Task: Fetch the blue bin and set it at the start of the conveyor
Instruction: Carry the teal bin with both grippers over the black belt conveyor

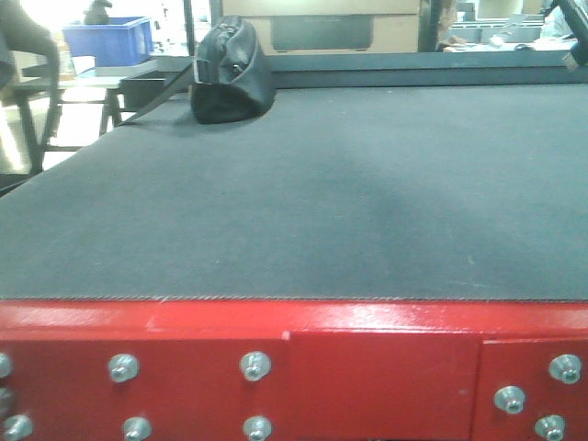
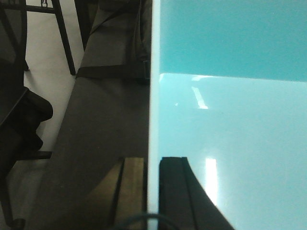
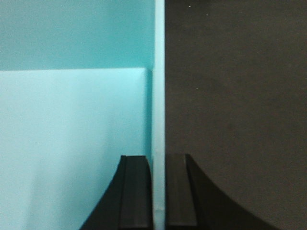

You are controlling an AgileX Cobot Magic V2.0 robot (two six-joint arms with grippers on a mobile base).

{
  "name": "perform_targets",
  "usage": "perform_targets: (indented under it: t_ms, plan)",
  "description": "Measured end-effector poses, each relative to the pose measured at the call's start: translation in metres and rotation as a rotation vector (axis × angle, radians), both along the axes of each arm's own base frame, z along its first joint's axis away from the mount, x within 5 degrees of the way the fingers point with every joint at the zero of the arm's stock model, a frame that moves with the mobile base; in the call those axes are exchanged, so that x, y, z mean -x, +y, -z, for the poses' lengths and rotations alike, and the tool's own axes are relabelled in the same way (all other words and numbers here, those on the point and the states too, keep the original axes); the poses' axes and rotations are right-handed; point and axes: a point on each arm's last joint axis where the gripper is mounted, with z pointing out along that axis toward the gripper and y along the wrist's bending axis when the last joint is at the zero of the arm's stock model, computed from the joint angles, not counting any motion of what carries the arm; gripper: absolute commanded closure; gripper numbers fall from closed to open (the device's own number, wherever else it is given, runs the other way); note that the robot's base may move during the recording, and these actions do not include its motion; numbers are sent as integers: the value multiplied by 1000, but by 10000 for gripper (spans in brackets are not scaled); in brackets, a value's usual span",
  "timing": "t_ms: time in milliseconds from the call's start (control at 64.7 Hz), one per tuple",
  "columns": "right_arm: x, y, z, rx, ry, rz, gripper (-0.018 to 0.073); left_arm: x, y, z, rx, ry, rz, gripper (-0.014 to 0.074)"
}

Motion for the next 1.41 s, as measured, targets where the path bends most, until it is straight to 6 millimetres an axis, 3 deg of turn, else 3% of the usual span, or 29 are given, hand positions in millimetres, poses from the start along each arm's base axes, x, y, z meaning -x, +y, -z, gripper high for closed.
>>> perform_targets:
  t_ms: [1406]
  plan:
    - [0, 0, 1, -2, 7, -1, 724, 0, 0, 0, 0, 0, 0, 708]
